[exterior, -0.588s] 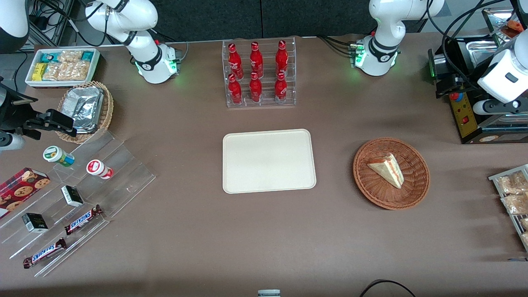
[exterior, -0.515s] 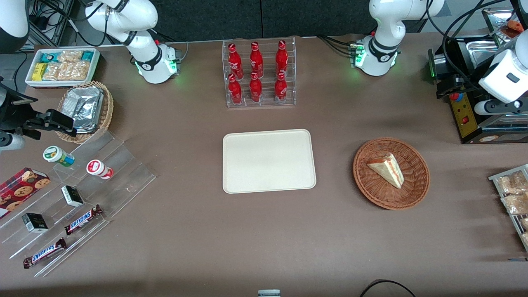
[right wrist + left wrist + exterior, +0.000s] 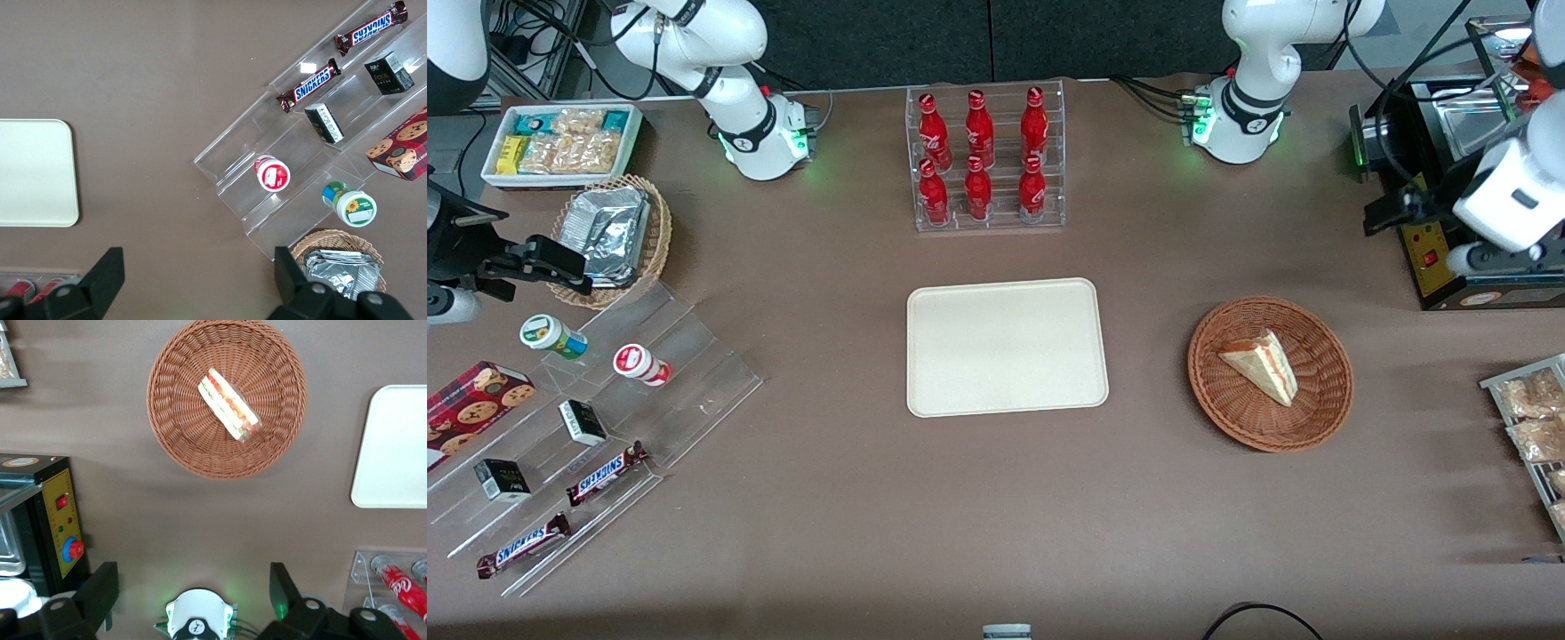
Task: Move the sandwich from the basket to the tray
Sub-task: 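Move the left gripper over the sandwich in the wicker basket, then lower the open left gripper around the wrapped sandwich, then close the left gripper on the sandwich and lift it, then carry the sandwich with the left gripper over the cream tray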
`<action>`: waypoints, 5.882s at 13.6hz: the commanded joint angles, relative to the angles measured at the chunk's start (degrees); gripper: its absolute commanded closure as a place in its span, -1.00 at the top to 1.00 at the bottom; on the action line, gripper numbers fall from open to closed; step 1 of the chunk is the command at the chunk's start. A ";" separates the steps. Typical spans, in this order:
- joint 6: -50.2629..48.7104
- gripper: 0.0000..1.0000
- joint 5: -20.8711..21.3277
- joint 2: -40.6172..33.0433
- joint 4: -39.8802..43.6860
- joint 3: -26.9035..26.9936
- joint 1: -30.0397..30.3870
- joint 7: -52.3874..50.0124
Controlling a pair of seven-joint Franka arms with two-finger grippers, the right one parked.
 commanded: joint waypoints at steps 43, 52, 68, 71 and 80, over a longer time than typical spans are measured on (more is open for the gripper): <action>57.24 0.98 0.01 14.79 -33.54 0.34 -6.23 -42.55; 57.24 -0.46 0.10 14.97 -33.45 0.86 -5.71 -44.13; 34.75 -0.82 0.19 5.30 -26.69 -2.64 -7.29 -43.69; 29.14 -0.82 -0.78 7.40 -19.15 -9.31 -7.99 -44.83; 27.80 -0.84 0.27 19.61 -2.88 -13.02 -22.13 -45.98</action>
